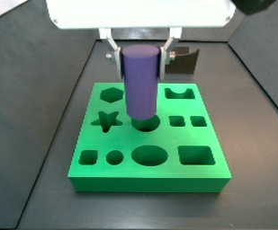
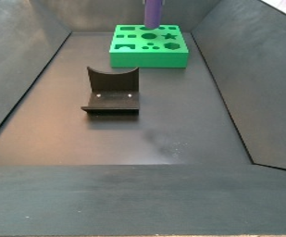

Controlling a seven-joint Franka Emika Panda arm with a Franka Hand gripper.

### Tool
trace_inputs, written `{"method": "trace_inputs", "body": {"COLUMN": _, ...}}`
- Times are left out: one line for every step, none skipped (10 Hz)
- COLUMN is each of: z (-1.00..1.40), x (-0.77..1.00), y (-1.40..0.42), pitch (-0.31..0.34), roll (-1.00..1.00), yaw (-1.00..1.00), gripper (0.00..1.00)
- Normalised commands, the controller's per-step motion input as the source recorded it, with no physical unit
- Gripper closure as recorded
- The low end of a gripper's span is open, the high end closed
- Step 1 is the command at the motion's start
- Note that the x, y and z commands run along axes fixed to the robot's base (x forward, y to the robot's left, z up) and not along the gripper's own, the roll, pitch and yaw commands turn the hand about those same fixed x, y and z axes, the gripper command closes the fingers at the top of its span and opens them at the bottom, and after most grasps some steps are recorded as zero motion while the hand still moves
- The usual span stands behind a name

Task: Pick up the round object. Move up. Place the round object on the fixture. Regrasp the round object. Move to above the board. Insert the round object.
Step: Insert the round object.

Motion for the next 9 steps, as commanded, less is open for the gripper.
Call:
{"method": "trace_inputs", "body": {"z": -0.32, "x": 0.07, "y": 0.0, "pitch": -0.09, "roll": 0.04, "yaw": 0.0, "gripper": 1.0}}
{"method": "trace_inputs", "body": {"z": -0.35, "x": 0.07, "y": 0.0, "pitch": -0.06, "roll": 0.08, "yaw": 0.01, "gripper": 1.0}}
{"method": "trace_inputs", "body": {"z": -0.35, "x": 0.09, "y": 0.0, "pitch": -0.056, "roll": 0.1, "yaw": 0.05, "gripper": 1.0}}
{"method": "trace_inputs", "body": {"z": -0.39, "x": 0.0, "y": 0.0, "pitch": -0.029, "roll": 0.17, "yaw": 0.04, "gripper": 1.0}}
{"method": "trace_inputs", "body": {"z": -0.41, "x": 0.01, "y": 0.0, "pitch": 0.0, "roll": 0.2, "yaw": 0.03, "gripper": 1.0}}
{"method": "trace_inputs", "body": {"z": -0.4, "x": 0.09, "y": 0.0, "pitch": 0.0, "roll": 0.18, "yaw": 0.0, "gripper": 1.0}}
{"method": "trace_inputs", "body": {"z": -0.36, "x": 0.17, "y": 0.0, "pitch": 0.0, "roll": 0.14, "yaw": 0.0, "gripper": 1.0}}
{"method": "trace_inputs", "body": {"z": -0.3, "x": 0.23, "y": 0.0, "pitch": 0.0, "roll": 0.13, "yaw": 0.0, "gripper": 1.0}}
{"method": "trace_inputs", "body": {"z": -0.31, "x": 0.3, "y": 0.0, "pitch": 0.0, "roll": 0.13, "yaw": 0.01, "gripper": 1.0}}
